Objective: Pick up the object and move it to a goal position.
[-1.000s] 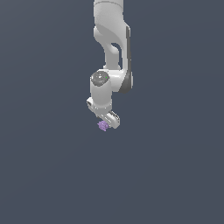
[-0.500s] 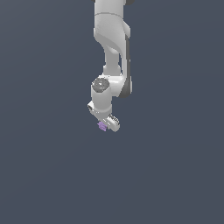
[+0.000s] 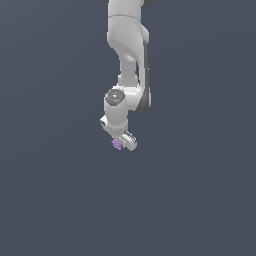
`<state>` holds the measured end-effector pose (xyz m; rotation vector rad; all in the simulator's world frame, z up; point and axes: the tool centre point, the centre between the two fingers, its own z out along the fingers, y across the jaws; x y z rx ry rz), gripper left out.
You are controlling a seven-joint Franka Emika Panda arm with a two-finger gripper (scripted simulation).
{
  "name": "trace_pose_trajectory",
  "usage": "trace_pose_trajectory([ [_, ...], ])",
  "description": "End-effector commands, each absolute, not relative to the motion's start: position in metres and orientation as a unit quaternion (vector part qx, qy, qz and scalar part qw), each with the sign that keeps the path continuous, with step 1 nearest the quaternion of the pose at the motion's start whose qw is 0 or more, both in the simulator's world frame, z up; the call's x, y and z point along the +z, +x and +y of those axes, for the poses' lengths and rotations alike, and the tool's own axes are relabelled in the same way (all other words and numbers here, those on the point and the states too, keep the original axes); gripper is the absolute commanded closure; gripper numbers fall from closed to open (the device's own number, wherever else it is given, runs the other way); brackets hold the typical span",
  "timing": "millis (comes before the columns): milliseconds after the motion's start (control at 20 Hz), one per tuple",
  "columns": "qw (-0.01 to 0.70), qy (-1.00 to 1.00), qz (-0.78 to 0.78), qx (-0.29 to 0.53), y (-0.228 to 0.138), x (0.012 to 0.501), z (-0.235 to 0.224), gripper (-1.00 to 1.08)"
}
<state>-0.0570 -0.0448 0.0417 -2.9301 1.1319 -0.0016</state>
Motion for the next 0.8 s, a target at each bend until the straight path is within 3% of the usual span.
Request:
trace_pose_trajectory([
  [0,0.0,-0.933,0.36,0.0,-0.057,0.042,-0.045,1.08],
  [350,0.0,-0.933,0.36,0.0,-0.06,0.05,-0.023,1.08],
  [750,0.0,-0.933,0.36,0.0,-0.069,0.073,0.04,1.08],
])
